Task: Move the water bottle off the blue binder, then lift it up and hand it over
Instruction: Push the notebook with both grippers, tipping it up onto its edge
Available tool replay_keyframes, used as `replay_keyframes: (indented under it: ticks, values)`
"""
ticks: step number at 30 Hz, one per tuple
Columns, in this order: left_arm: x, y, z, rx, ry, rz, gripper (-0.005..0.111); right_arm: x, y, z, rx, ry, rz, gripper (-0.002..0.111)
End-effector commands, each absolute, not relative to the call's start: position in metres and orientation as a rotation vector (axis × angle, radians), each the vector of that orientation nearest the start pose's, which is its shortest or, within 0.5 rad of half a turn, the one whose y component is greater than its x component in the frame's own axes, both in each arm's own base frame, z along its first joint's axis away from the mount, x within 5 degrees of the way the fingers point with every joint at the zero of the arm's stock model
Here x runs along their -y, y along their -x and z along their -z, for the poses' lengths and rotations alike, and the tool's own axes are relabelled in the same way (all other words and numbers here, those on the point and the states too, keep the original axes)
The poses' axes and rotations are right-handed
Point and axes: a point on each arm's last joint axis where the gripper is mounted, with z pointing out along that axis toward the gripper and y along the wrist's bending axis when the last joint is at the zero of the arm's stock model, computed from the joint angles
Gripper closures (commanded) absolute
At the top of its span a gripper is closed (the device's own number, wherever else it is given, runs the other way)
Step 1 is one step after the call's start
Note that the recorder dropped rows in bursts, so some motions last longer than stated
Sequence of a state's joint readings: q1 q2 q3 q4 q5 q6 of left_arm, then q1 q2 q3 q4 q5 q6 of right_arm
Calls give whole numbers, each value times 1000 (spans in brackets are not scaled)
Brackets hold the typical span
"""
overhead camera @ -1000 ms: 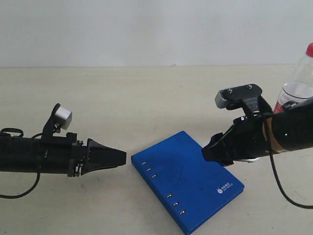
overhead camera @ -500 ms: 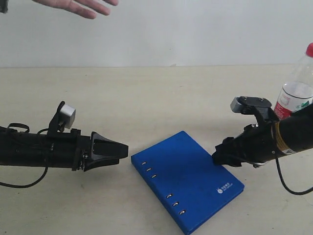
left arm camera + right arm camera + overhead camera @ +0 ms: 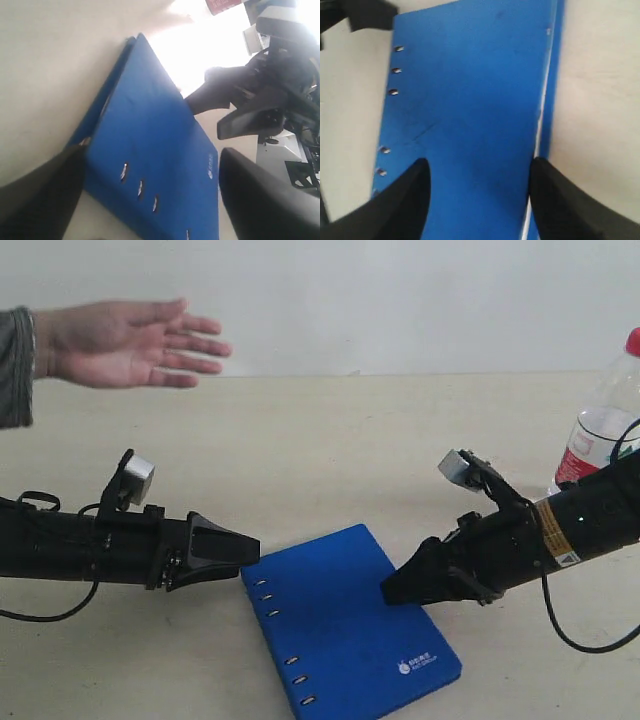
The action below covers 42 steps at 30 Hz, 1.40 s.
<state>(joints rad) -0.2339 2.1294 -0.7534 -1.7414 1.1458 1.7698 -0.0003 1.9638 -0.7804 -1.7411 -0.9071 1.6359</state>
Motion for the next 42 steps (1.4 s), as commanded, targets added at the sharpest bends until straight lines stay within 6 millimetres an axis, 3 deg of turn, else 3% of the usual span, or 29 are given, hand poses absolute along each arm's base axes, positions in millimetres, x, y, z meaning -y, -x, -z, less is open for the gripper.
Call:
replay_keyframes:
  ticks: [1, 6, 13, 16, 19, 22, 24, 34, 42]
  values:
    - [151, -270, -76, -2300, -521, 1576, 37, -79, -288, -113, -2417, 516, -1392, 56]
    - [151, -270, -76, -2300, -521, 1576, 37, -84, -282, -122, -2341, 559, -1540, 56]
    - [151, -270, -76, -2293, -522, 1585, 37, -102, -277, -118, -2373, 632, -1524, 56]
    - [151, -270, -76, -2293, -522, 1585, 37, -115, -275, -114, -2406, 699, -1453, 56]
    - [151, -270, -76, -2293, -522, 1585, 37, -122, -277, -103, -2489, 717, -1254, 58]
    - [151, -270, -76, -2293, -522, 1585, 37, -124, -278, -99, -2499, 753, -1161, 83]
    - [151, -270, -76, -2293, -522, 1585, 37, -123, -279, -99, -2477, 788, -1146, 108]
    - [151, -270, -76, -2295, -521, 1583, 37, -127, -276, -105, -2312, 954, -1200, 109]
    - [148, -272, -70, -2352, -519, 1493, 37, -119, -283, -110, -2241, 900, -1220, 108]
